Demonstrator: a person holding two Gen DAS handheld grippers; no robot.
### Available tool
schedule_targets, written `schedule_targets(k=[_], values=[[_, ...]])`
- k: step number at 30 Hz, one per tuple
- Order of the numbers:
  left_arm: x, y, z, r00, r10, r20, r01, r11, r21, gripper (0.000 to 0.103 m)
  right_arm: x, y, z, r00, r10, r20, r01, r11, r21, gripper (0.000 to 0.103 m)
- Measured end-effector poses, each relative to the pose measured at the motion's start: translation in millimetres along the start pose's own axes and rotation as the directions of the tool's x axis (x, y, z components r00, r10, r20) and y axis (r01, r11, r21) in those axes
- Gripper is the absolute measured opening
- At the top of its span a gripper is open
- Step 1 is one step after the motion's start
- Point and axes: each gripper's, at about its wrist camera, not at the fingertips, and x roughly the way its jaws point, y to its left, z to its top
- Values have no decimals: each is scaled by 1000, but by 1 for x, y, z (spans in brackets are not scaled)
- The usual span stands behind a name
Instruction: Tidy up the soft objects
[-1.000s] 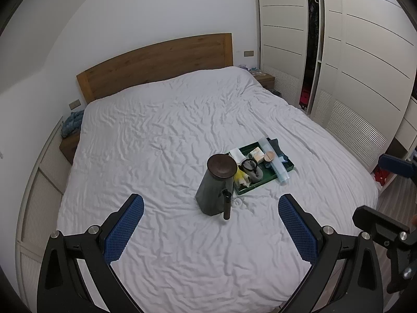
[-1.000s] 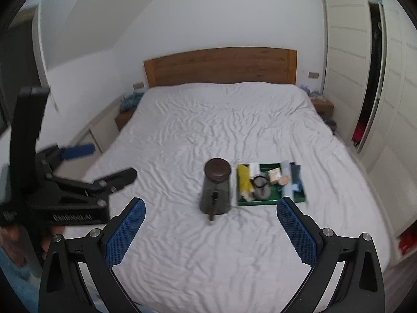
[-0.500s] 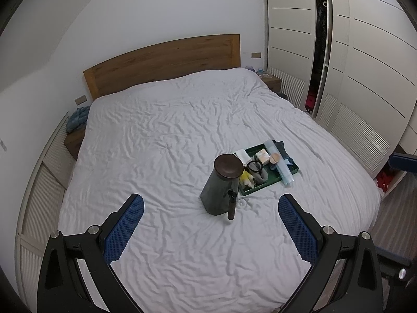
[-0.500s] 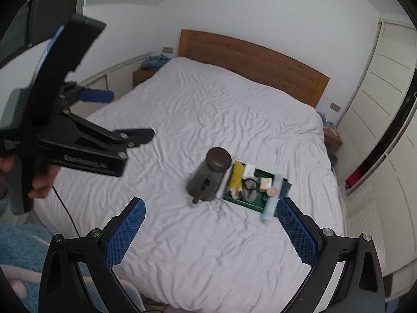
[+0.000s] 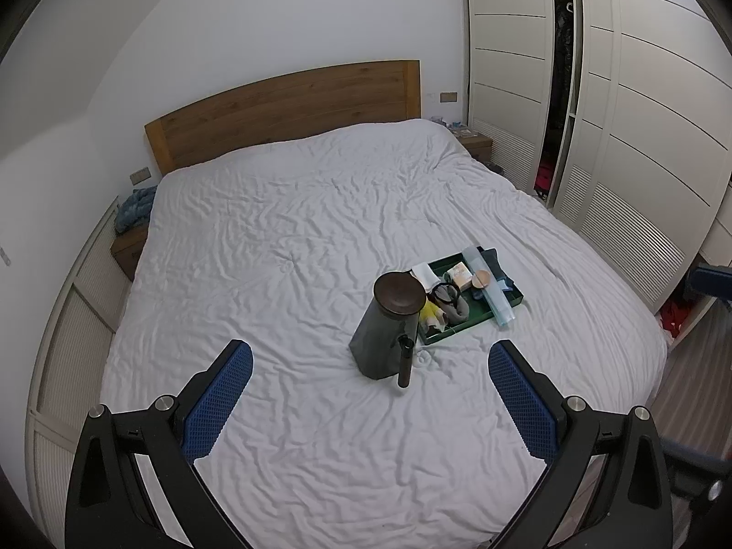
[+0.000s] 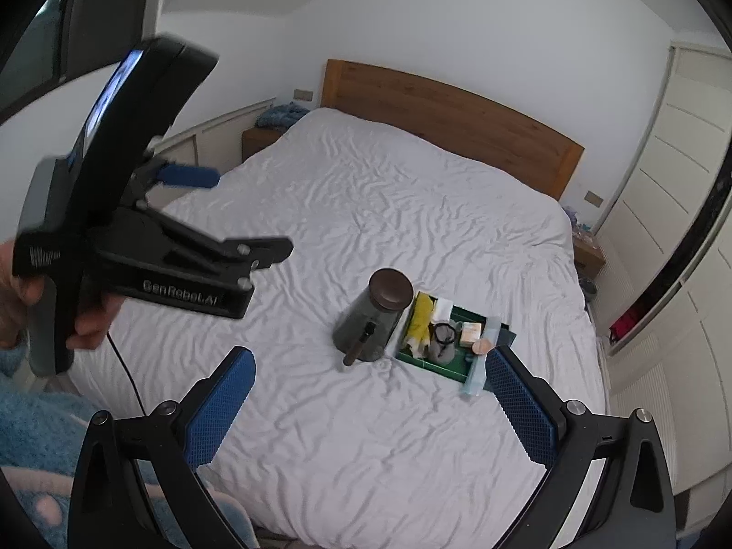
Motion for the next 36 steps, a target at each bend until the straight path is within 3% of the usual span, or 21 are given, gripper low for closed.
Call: schedule_targets(k=[6, 12, 18, 24, 36], values=[[0, 1, 0, 1000, 0, 2, 0, 1000, 3, 101, 6, -15, -1, 998, -22, 61, 10, 981, 196, 103], [0, -1, 5, 1000, 3, 13, -3, 1000, 15, 101, 19, -31, -24, 994, -21, 108, -29, 899, 437, 103], [2, -5, 10, 1000, -3, 12, 3, 1000, 18, 101, 26, -43, -42, 996, -51, 69, 4, 834, 551, 103], [2, -11, 11, 1000, -13, 8, 13, 999, 32, 101, 24, -48, -34, 996, -73, 56, 25, 804, 594, 103], [-2, -19, 13, 1000, -27, 14, 26, 999, 40, 101, 8, -43, -33, 995, -81, 65, 27, 808, 589, 103]])
